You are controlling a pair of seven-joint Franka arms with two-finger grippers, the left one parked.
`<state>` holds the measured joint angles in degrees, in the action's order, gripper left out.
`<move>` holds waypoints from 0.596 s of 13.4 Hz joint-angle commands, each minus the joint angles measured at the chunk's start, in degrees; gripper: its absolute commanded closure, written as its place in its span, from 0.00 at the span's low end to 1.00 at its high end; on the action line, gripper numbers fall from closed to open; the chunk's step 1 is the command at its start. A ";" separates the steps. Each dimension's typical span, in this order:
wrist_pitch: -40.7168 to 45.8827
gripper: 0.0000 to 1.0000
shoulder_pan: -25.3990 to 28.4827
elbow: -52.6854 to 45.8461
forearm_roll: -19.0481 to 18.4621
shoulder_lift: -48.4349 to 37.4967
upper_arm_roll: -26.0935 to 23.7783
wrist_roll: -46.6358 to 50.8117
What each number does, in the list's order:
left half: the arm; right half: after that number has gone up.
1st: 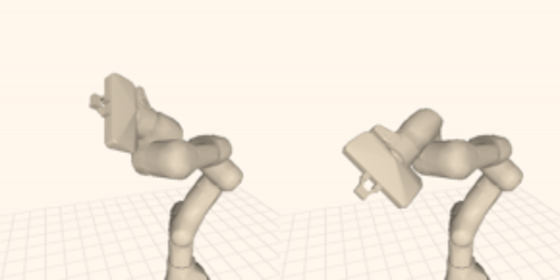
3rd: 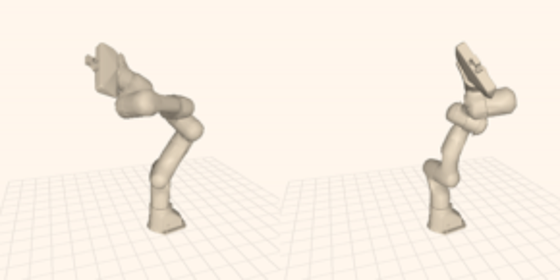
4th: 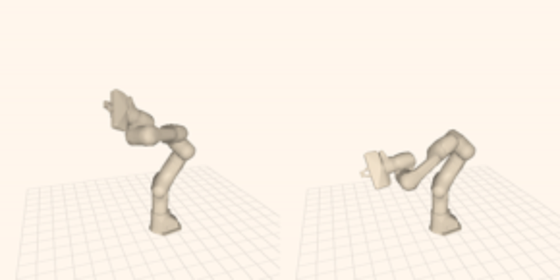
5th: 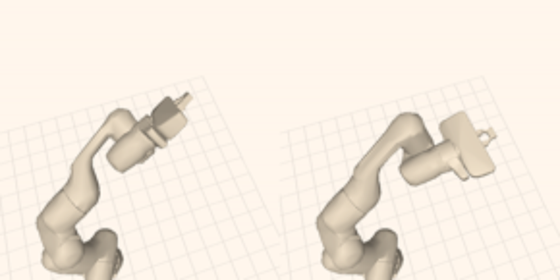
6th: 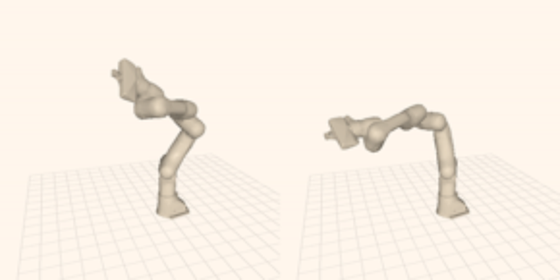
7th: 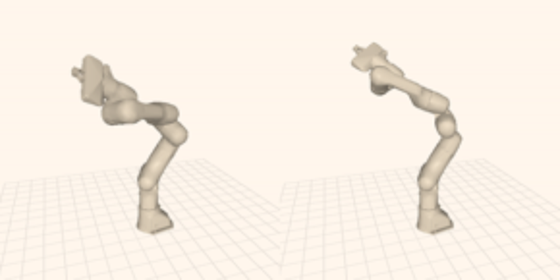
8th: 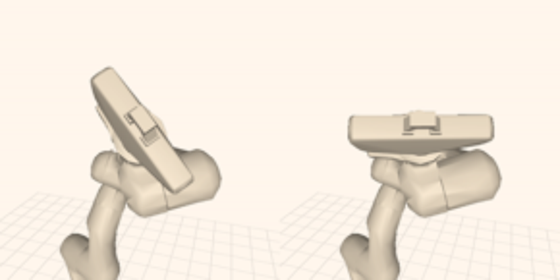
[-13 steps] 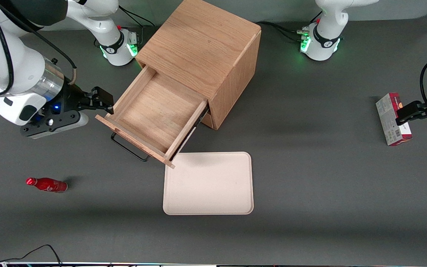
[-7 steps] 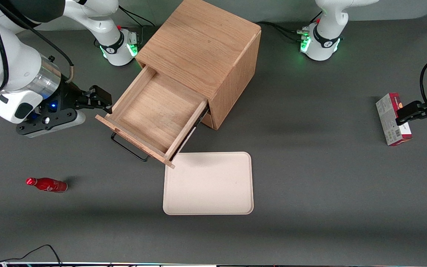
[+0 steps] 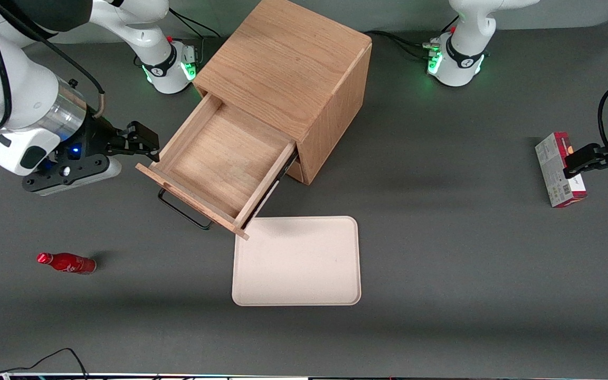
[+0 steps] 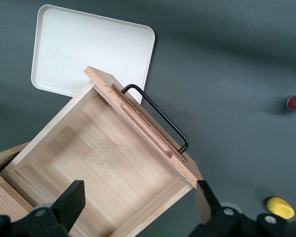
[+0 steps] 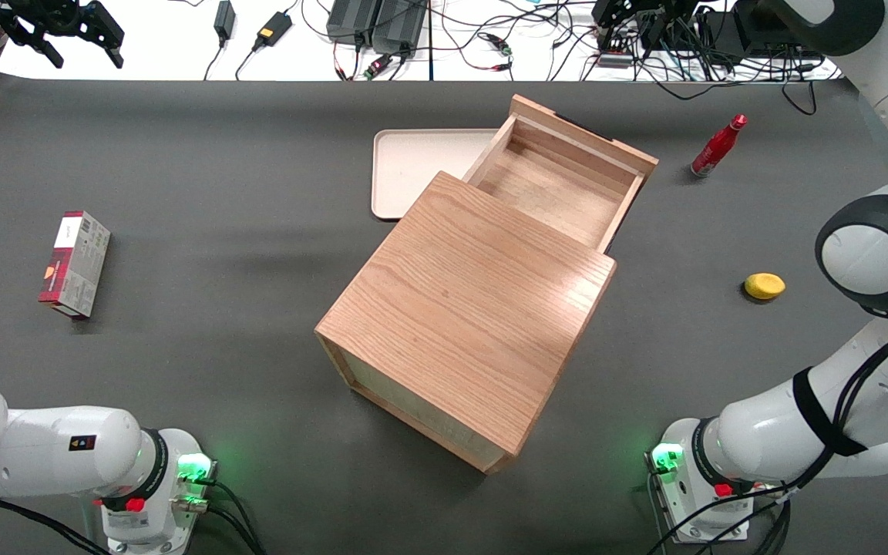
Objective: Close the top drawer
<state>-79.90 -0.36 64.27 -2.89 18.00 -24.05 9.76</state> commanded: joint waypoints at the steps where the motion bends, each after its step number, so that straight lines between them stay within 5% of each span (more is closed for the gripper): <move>1: 1.07 0.00 0.27 -1.34 -1.24 0.02 -0.29 0.61; 8: 1.07 0.00 0.36 -1.34 -1.06 -0.33 -0.29 -4.71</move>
<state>-79.87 -0.31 63.73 -2.90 17.98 -24.21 8.97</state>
